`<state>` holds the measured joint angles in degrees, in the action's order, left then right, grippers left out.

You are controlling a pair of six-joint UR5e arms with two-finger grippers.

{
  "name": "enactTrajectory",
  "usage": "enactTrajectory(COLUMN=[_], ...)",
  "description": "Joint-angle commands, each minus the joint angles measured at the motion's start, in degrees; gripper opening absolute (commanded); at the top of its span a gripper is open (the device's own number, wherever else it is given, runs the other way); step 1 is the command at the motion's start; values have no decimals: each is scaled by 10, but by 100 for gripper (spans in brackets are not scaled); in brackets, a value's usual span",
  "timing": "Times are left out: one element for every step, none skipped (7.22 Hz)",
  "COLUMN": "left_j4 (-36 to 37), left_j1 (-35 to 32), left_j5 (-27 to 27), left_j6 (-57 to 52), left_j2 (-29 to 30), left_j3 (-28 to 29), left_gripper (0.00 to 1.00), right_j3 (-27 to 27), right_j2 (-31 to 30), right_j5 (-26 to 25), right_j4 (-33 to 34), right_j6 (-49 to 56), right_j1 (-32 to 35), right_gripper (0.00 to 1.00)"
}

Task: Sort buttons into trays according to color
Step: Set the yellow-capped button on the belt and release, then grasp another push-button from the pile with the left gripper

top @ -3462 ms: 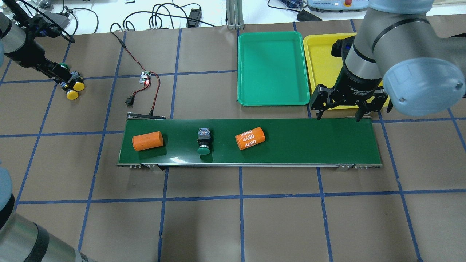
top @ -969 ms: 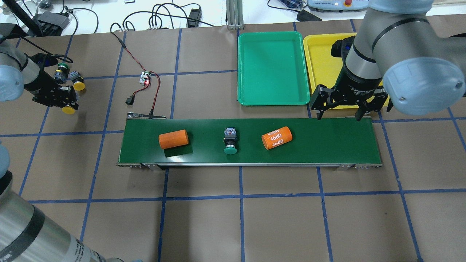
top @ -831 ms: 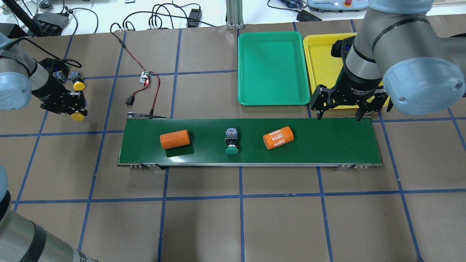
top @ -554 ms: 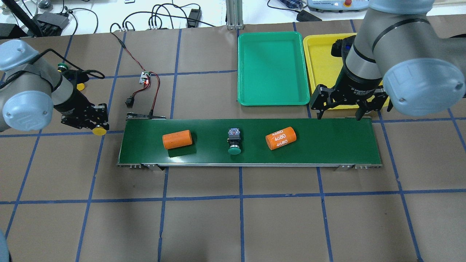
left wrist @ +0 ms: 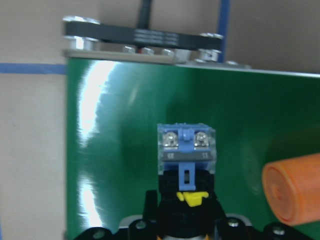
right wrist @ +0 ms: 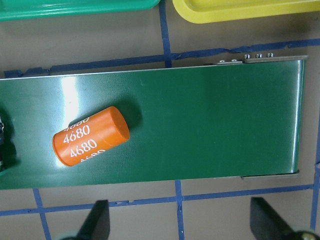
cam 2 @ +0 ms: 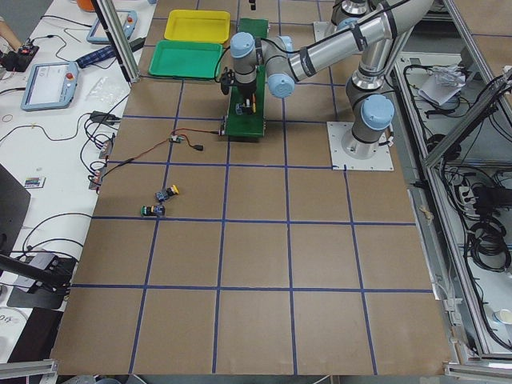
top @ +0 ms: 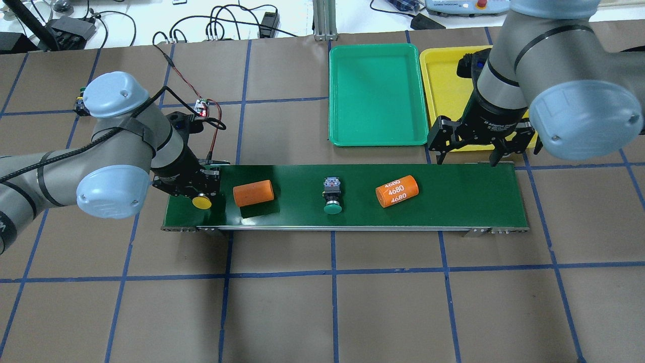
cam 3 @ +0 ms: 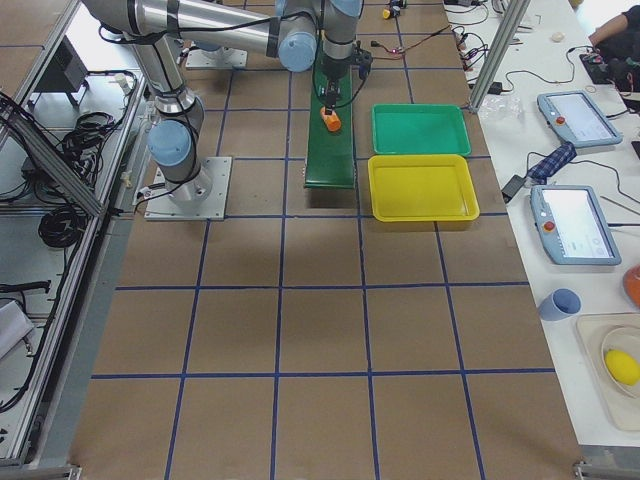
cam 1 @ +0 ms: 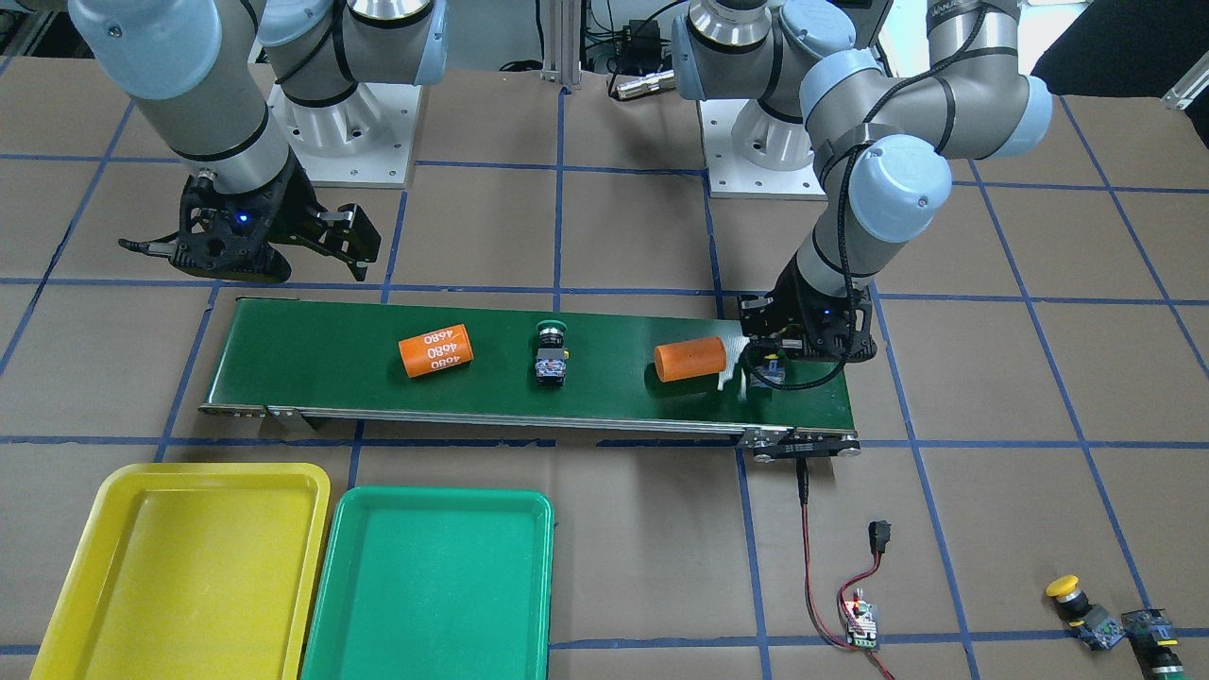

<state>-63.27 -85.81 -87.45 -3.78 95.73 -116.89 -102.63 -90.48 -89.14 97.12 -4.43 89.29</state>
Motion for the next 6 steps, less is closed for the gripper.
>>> enactTrajectory(left_j4=[2, -37, -105, -93, -45, -32], left_j1=[6, 44, 96, 135, 151, 179], left_j5=[-1, -3, -4, -4, -18, -20], left_j6=[-2, -6, -57, -130, -148, -145], left_j2=[4, 18, 52, 125, 210, 286], left_j3=[2, 74, 165, 253, 329, 400], left_gripper=[100, 100, 100, 100, 100, 100], right_j3=[0, 1, 1, 7, 7, 7], right_j2=[0, 1, 7, 8, 8, 8], right_j5=[1, -9, -9, -6, -6, -6], right_j4=[-1, 2, 5, 8, 7, 8], right_j6=[-6, 0, -7, -9, -10, -8], right_j1=[1, -2, -2, -2, -2, -2], right_gripper=[100, 100, 100, 100, 100, 100])
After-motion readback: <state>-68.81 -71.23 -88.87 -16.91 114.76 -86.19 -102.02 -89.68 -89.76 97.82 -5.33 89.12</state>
